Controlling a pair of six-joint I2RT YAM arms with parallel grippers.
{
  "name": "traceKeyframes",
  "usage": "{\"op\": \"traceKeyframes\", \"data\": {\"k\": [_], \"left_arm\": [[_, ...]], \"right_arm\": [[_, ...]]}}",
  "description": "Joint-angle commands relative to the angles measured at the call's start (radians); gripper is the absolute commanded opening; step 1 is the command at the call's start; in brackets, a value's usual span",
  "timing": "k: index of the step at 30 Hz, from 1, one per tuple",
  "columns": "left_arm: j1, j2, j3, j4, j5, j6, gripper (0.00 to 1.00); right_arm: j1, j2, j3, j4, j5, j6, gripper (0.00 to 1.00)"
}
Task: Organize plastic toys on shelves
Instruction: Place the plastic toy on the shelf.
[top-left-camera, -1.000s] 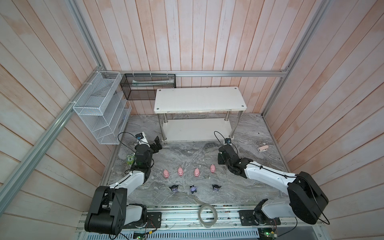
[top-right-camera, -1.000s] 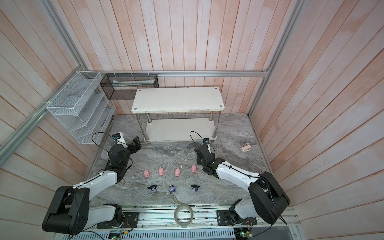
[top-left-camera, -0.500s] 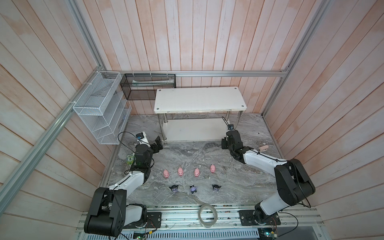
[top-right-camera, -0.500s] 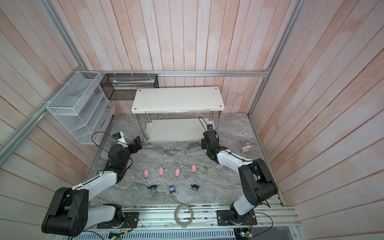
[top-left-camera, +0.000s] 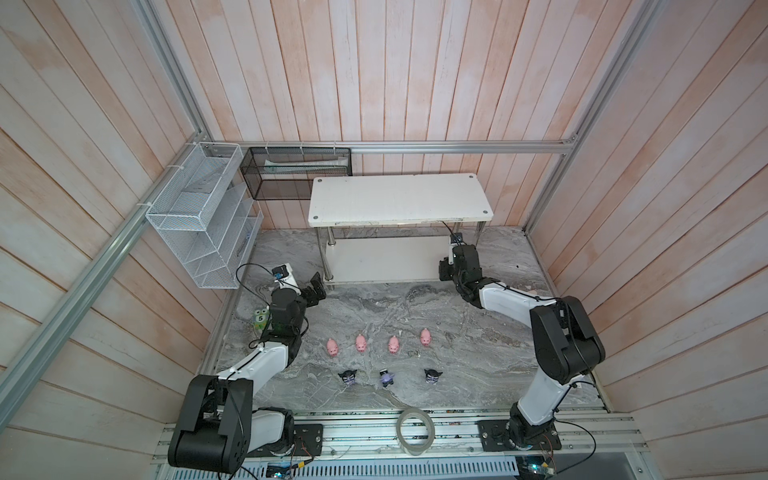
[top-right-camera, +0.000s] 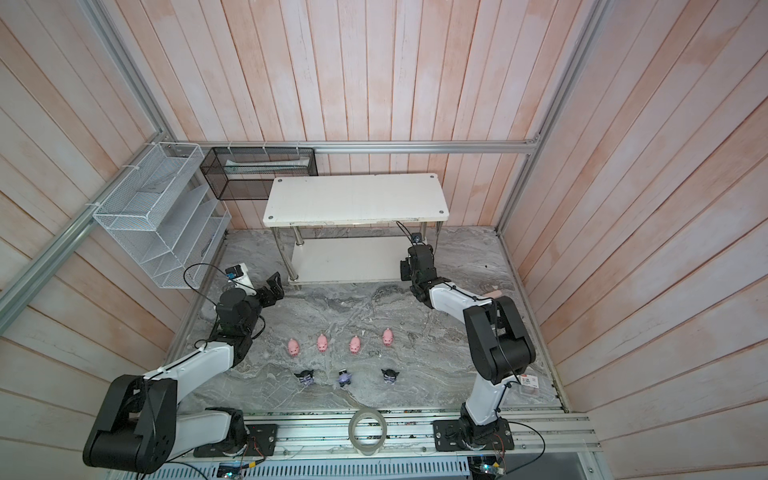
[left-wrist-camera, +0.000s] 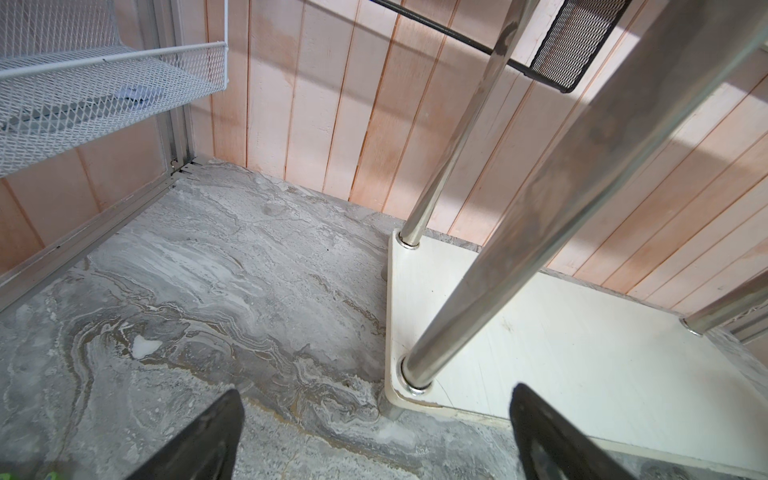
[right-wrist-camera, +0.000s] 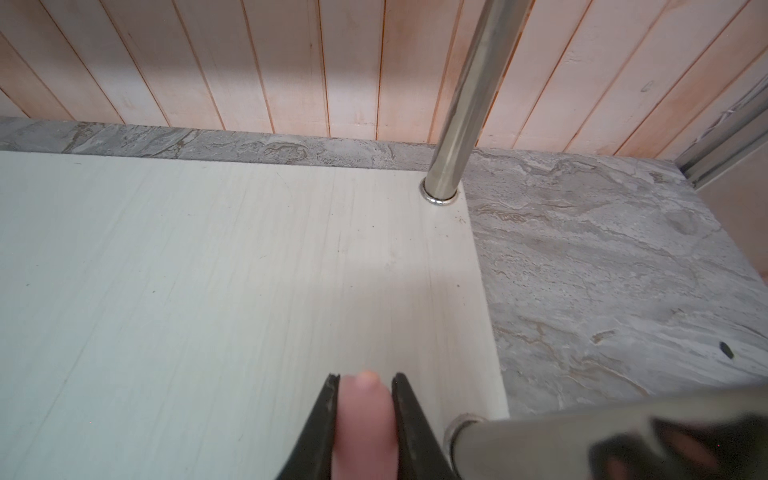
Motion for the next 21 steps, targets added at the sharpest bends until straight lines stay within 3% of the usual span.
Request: {"op": "traceKeyframes", "data": {"k": [1,21], "left_arm": [[-0.003,-0.008,-0.010,-0.005,0.016,-0.005,1.00],[-0.003,-0.007,-0.005,-0.010,0.012,0.004,1.00]], "right_arm": [[-0.013,0.040,0.041,0.032,-0.020,-0.025,0.22],[-0.053,0.212,0.170,0.024,-0.087,-0.014,0.24]]}}
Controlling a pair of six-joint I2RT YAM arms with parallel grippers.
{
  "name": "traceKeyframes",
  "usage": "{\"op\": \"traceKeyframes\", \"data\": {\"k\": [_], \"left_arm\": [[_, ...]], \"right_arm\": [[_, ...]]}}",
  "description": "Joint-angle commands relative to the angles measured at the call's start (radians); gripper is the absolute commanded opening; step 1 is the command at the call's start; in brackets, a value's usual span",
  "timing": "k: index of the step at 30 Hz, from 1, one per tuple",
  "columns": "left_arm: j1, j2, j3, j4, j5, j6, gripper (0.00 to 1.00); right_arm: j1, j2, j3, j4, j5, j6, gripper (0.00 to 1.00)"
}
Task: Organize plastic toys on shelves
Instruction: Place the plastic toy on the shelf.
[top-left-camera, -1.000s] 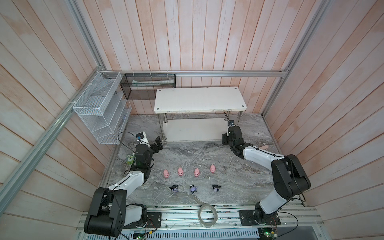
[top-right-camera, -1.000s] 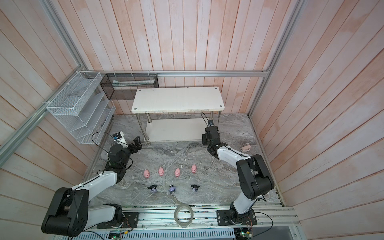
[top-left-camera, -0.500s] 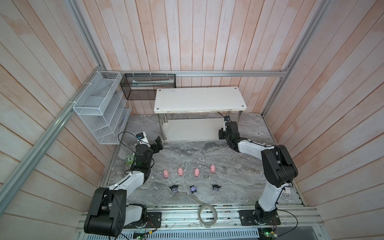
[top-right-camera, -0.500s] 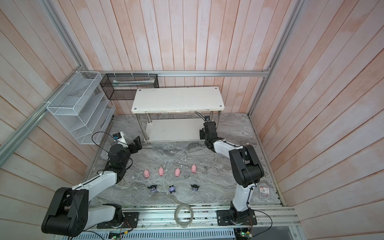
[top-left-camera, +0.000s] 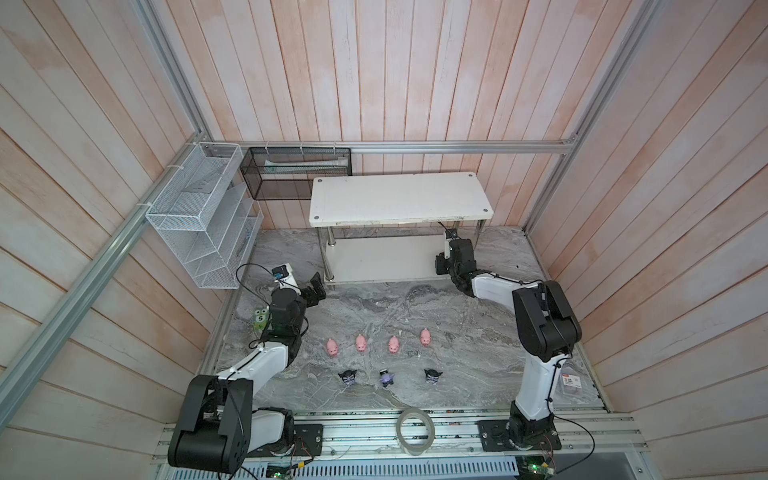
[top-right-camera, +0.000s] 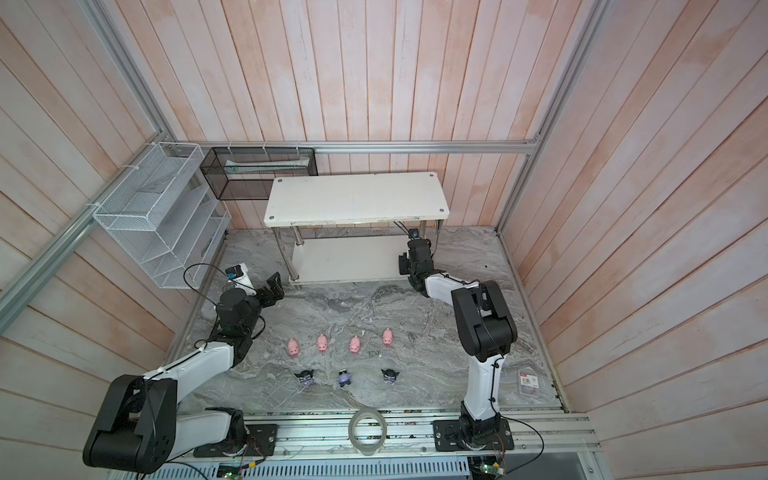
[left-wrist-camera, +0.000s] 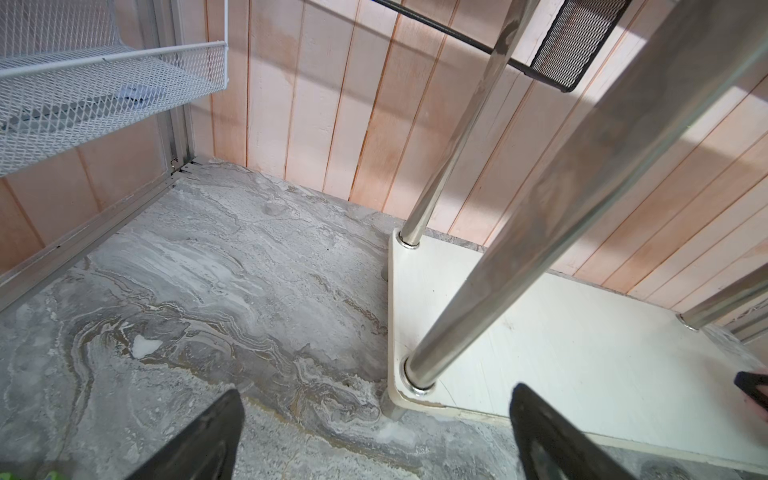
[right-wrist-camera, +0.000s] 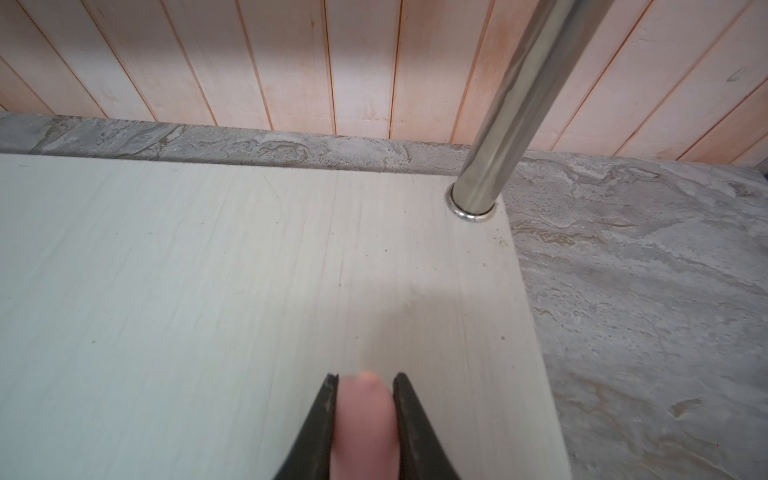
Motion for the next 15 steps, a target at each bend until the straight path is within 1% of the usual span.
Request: {"op": "traceKeyframes", "data": {"k": [1,5,6,12,15], "left_arm": [[-0.003,-0.007,-0.007,-0.008,0.011,0.006,1.00],[-0.002,-0.003,-0.005,-0.009,0.011,0.006,1.00],[-0.003,-0.002,-0.005,-0.007,0.011,0.006,1.00],[-0.002,0.002,-0.005,-0.007,0.008,0.008,1.00],[-0.003,0.001,-0.007,-0.007,0.008,0.006,1.00]], "right_arm": [[-0.009,0.032,0.029,0.002,-0.008,0.005,0.24],[-0.009,0.053,0.037,-0.007,-0.005,0.005,0.25],[-0.009,0.054,0.036,-0.006,-0.004,0.004,0.27],[-0.008,0.032,0.018,0.003,-0.008,0.004,0.44],[-0.010,0.008,0.000,0.015,-0.014,0.000,0.49]]}}
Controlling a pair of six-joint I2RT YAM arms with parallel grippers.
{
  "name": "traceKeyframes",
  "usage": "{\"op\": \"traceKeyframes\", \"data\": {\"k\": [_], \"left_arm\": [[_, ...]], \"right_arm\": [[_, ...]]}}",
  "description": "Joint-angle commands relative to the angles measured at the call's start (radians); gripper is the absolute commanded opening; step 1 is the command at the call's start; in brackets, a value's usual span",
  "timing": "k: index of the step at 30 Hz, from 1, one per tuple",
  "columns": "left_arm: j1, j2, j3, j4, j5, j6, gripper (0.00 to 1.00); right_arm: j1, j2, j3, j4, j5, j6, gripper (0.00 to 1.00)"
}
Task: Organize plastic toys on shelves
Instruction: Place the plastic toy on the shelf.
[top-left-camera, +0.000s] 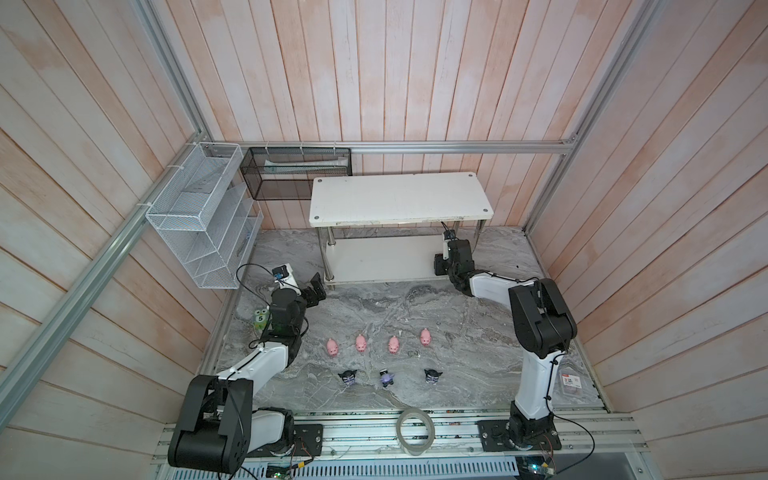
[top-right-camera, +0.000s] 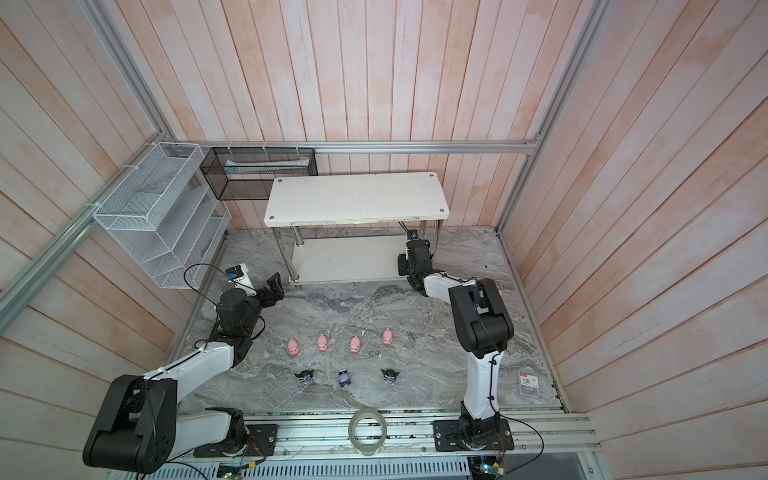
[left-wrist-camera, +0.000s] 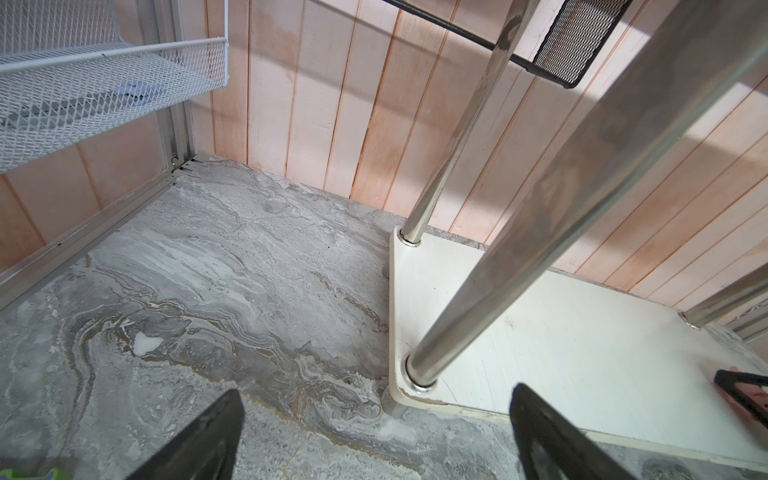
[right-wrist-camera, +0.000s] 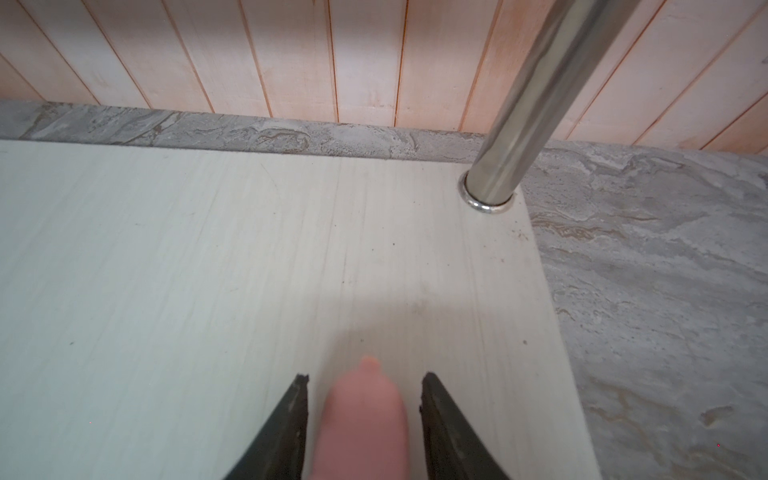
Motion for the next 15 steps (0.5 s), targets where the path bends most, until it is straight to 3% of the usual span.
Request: {"op": "traceKeyframes", "data": {"k": [1,9,15], "left_arm": [[-0.001,0.001,-0.007,-0.001,0.008,0.007,1.00],[-0.002,-0.005,-0.011,-0.004,0.000,0.006,1.00],[-0.003,-0.005,-0.010,-0.004,-0.003,0.006,1.00]], "right_arm": [[-0.008,-0.031,-0.020,0.018,-0.005,0.000,0.50],[0.001,-0.177,-0.116,0.058,-0.111,0.014,0.64],[0.061,-0.317,-0.219,0.049,-0.110,0.024,0.69]]}}
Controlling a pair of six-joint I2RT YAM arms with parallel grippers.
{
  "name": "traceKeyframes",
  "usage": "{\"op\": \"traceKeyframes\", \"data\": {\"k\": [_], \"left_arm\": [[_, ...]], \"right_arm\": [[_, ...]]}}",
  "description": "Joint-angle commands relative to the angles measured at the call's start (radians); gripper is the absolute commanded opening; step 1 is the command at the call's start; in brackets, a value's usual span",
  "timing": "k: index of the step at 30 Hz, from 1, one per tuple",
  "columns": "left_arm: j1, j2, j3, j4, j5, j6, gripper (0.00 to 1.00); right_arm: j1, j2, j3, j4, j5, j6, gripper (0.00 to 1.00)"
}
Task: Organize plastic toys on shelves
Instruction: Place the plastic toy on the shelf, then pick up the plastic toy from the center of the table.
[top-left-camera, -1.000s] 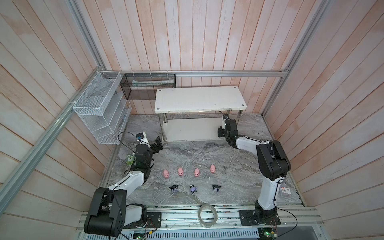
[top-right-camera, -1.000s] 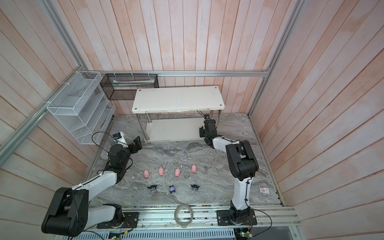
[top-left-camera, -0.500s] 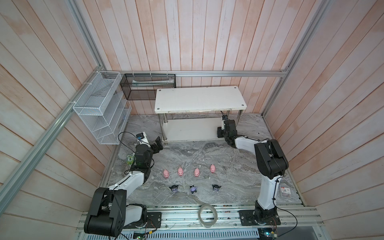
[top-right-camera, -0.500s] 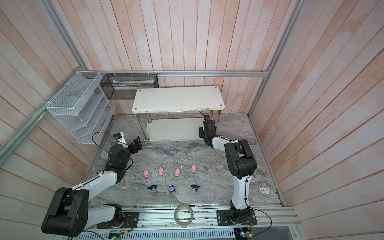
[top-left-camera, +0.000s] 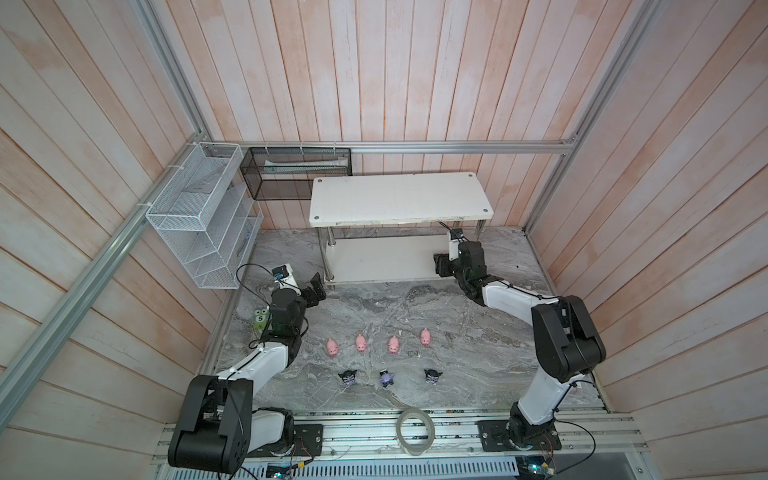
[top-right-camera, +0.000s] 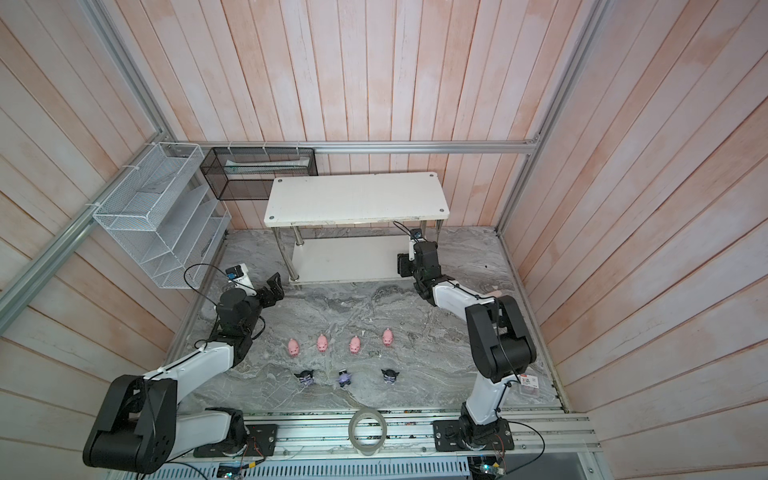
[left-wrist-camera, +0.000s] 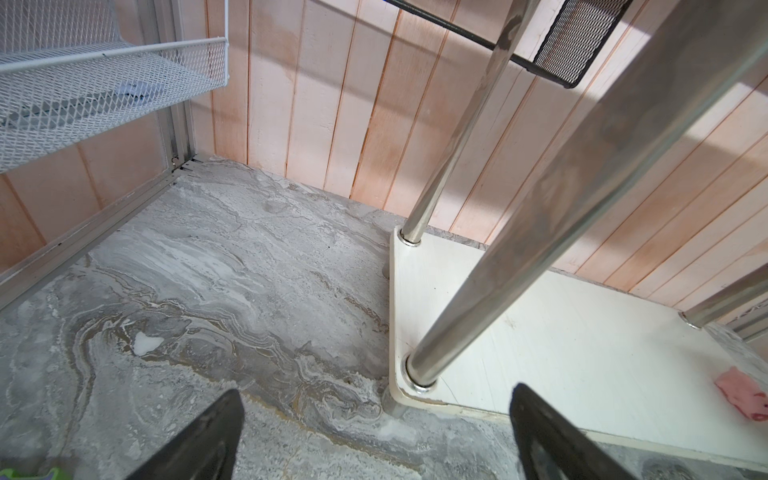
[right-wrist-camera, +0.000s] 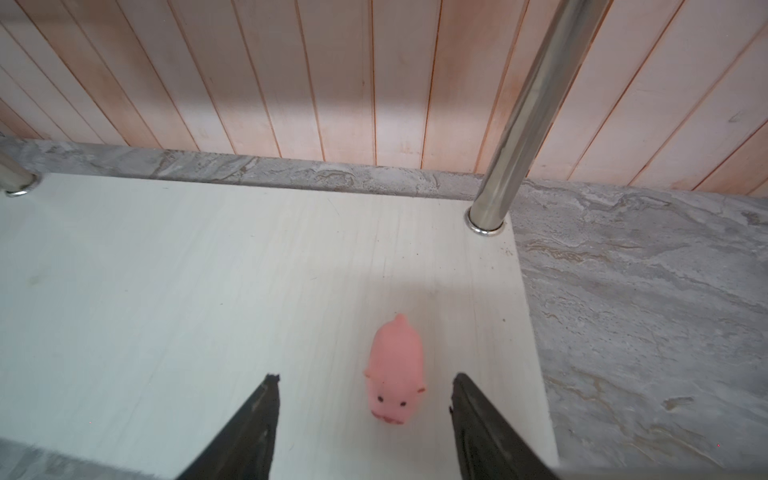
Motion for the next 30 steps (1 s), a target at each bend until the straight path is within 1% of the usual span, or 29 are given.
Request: {"op": "traceKeyframes", "data": {"k": [1,5,6,11,14,16,18,23,30], "left_arm": [[-0.002,-0.006,-0.010,-0.005,-0.002,0.006,1.00],[-0.003,-0.014,-0.011,-0.010,-0.005,0.006,1.00],[-0.001,-0.014,-0.010,-0.010,-0.005,0.009,1.00],[-0.002,-0.017,-0.013,-0.010,0.000,0.006,1.00],[-0.003,-0.018,-0.015,-0.009,0.004,0.003,1.00],[-0.004,-0.016,-0.017,-0.004,0.003,-0.001,1.00],[-0.004,-0.013,-0.016,-0.004,0.008,-0.004,1.00],[-0.003,-0.014,-0.014,-0.006,0.021,-0.012,1.00],[-0.004,-0.026,-0.016,-0.015,0.017,-0.011,1.00]], "right_arm": [[0.048,-0.079,-0.057,0.003,-0.014,0.010,0.71],[0.119,-0.208,-0.147,-0.047,0.010,0.023,0.79],[0.138,-0.243,-0.177,-0.052,0.014,0.038,0.79],[0.227,-0.353,-0.315,-0.093,0.017,0.144,0.78],[0.297,-0.391,-0.390,-0.095,0.045,0.160,0.77],[0.332,-0.404,-0.424,-0.089,0.046,0.166,0.77],[0.347,-0.398,-0.434,-0.108,0.039,0.200,0.76],[0.348,-0.365,-0.458,-0.143,-0.005,0.315,0.74],[0.367,-0.325,-0.494,-0.147,-0.047,0.385,0.74]]}}
